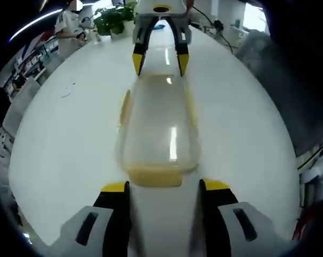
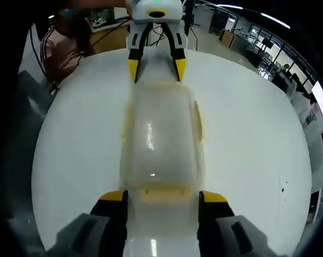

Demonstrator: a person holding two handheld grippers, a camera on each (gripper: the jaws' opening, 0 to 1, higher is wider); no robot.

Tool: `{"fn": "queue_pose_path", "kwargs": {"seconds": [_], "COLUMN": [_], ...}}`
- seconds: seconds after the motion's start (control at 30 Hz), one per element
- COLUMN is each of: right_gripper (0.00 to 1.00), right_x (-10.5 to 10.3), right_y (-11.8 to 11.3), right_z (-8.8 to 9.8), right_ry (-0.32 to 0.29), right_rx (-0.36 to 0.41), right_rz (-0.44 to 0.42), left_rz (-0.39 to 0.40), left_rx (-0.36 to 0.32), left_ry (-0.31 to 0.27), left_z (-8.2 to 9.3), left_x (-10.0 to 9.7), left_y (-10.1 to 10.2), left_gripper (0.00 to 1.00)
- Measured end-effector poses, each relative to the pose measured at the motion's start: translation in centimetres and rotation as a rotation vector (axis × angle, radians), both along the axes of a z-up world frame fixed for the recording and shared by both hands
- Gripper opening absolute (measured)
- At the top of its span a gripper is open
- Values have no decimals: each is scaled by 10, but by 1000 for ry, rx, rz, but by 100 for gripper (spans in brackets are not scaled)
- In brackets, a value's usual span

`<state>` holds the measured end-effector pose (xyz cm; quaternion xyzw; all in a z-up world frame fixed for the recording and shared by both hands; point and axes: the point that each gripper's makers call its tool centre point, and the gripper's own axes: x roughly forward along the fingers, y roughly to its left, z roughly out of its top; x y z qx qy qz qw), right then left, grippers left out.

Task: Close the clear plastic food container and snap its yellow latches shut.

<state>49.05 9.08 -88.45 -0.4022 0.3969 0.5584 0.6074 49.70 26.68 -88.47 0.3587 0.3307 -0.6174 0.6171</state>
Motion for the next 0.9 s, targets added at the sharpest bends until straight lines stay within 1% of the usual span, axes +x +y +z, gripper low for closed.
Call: {"fn": "queue_pose_path", "kwargs": {"seconds": [0.03, 0.07, 0.17, 0.2, 0.23, 0.3, 0.37, 0.43, 0.5, 0.63, 0.73, 0.83, 0.9], "right_gripper": [50, 48, 39, 38, 38, 38, 38, 37, 37, 37, 37, 36, 36], "right_x": [-3, -3, -3, -2, -3, -7, -8, -8, -7, -7, -5, -5, -6], "right_y": [5, 6, 5, 5, 5, 10, 8, 8, 8, 10, 9, 9, 10], "right_z": [1, 1, -2, -3, -5, -4, -5, -5, -5, -6, -7, -7, -7], "right_ry": [17, 20, 9, 5, 11, 27, 41, 45, 52, 54, 55, 49, 47], "right_rx": [19, 18, -6, -6, -9, 12, 2, 13, 19, -6, -9, -3, -21], "right_rz": [-1, -4, 19, 25, 29, 68, 61, 80, 80, 88, 97, 101, 103], "left_rz": [-11, 3, -13, -13, -14, -26, -20, -13, -1, 0, -5, 19, 24], "left_rx": [8, -9, -13, -17, -19, -23, -22, -26, -33, -43, -45, -56, -57], "left_ry": [9, 28, 22, 20, 21, 15, 9, 9, 14, 15, 12, 21, 20], "left_z": [-4, -2, -2, -2, -2, -1, 1, 0, 0, 0, -1, 0, 1], "left_x": [-1, -2, -2, -1, -2, -4, -4, -5, -6, -6, -6, -5, -6], "left_y": [0, -2, -4, -5, -5, -6, -4, -4, -5, -5, -5, -5, -5], "left_gripper": [50, 51, 50, 49, 48, 37, 37, 37, 37, 37, 37, 36, 35]}}
